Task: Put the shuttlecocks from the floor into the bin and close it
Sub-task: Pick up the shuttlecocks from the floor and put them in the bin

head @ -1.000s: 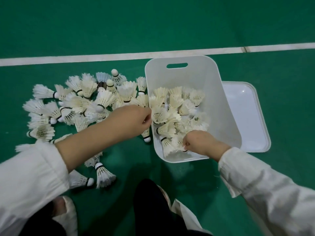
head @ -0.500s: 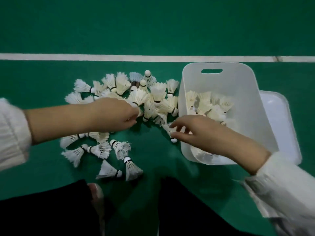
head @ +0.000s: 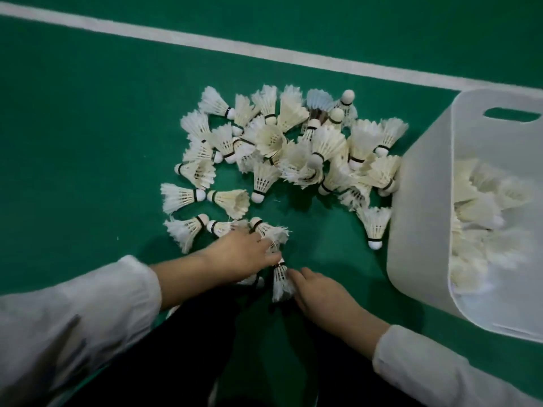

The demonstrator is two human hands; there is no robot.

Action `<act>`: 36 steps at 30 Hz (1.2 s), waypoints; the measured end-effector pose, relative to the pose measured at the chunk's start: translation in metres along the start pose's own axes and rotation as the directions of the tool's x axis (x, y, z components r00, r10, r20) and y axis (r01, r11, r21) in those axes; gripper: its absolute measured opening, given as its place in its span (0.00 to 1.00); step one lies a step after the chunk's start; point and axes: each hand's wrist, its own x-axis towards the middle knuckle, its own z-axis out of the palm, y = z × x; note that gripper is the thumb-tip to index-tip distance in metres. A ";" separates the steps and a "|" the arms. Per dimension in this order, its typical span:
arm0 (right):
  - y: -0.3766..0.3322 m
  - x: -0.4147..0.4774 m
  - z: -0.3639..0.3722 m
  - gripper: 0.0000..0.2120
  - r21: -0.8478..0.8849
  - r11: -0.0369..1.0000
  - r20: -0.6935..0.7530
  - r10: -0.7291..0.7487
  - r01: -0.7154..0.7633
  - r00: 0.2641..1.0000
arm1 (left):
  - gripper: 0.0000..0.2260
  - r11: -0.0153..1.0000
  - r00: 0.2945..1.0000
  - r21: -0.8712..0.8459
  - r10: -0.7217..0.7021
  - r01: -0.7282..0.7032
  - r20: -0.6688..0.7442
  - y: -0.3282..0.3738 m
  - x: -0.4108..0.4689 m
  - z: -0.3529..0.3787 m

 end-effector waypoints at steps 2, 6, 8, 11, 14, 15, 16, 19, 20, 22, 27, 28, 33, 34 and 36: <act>0.004 0.003 0.005 0.17 0.093 0.996 -0.056 0.020 -0.015 0.998 | 0.20 1.000 0.998 -0.007 -0.027 0.027 -0.052 -0.004 0.006 0.006; 0.012 0.005 -0.007 0.18 0.288 0.958 -0.242 0.086 -0.013 0.967 | 0.10 0.994 0.910 -0.104 -0.064 0.024 -0.410 -0.021 0.010 0.016; 0.018 0.004 -0.022 0.13 0.346 0.938 -0.349 0.150 -0.022 0.925 | 0.11 0.984 0.866 -0.173 -0.124 0.044 -0.485 -0.027 0.008 0.017; 0.027 0.002 -0.048 0.13 0.423 0.905 -0.411 0.239 -0.049 0.880 | 0.07 0.934 0.812 -0.346 -0.271 0.091 -0.517 -0.030 0.003 0.015; 0.035 0.004 -0.063 0.19 0.435 0.898 -0.479 0.285 -0.057 0.831 | 0.07 0.829 0.722 -0.536 -0.468 0.159 -0.510 -0.027 -0.007 0.012; 0.038 0.006 -0.065 0.18 0.418 0.906 -0.491 0.284 -0.063 0.823 | 0.09 0.836 0.702 -0.527 -0.467 0.153 -0.537 -0.025 -0.011 0.011; 0.039 0.008 -0.066 0.17 0.398 0.915 -0.491 0.276 -0.069 0.826 | 0.09 0.860 0.699 -0.495 -0.429 0.122 -0.573 -0.024 -0.015 0.012; 0.041 0.015 -0.065 0.14 0.384 0.920 -0.478 0.268 -0.075 0.837 | 0.09 0.765 0.764 -0.643 -0.409 -0.012 -0.500 -0.021 -0.023 0.017; 0.040 0.017 -0.063 0.14 0.382 0.921 -0.475 0.269 -0.079 0.838 | 0.09 0.665 0.785 -0.746 -0.454 -0.017 -0.422 -0.022 -0.027 0.016; 0.039 0.020 -0.060 0.14 0.355 0.930 -0.466 0.261 -0.092 0.845 | 0.07 0.489 0.794 -0.871 -0.546 0.045 -0.266 -0.024 -0.035 0.013; 0.042 0.023 -0.059 0.10 0.340 0.932 -0.405 0.263 -0.122 0.876 | 0.08 0.529 0.627 -0.821 -0.719 0.215 -0.299 -0.055 -0.052 0.006; 0.042 0.022 -0.059 0.10 0.346 0.929 -0.391 0.267 -0.128 0.881 | 0.07 0.579 0.602 -0.776 -0.720 0.248 -0.345 -0.063 -0.052 0.006; 0.037 0.018 -0.067 0.16 0.306 0.940 -0.346 0.256 -0.149 0.903 | 0.07 0.769 0.658 -0.571 -0.591 0.286 -0.467 -0.087 -0.028 0.005; 0.036 0.017 -0.067 0.17 0.282 0.948 -0.336 0.243 -0.149 0.910 | 0.10 0.770 0.685 -0.564 -0.584 0.298 -0.435 -0.088 -0.019 0.006; 0.034 0.015 -0.067 0.19 0.256 0.955 -0.309 0.226 -0.148 0.924 | 0.16 0.767 0.769 -0.513 -0.574 0.385 -0.282 -0.087 -0.002 0.007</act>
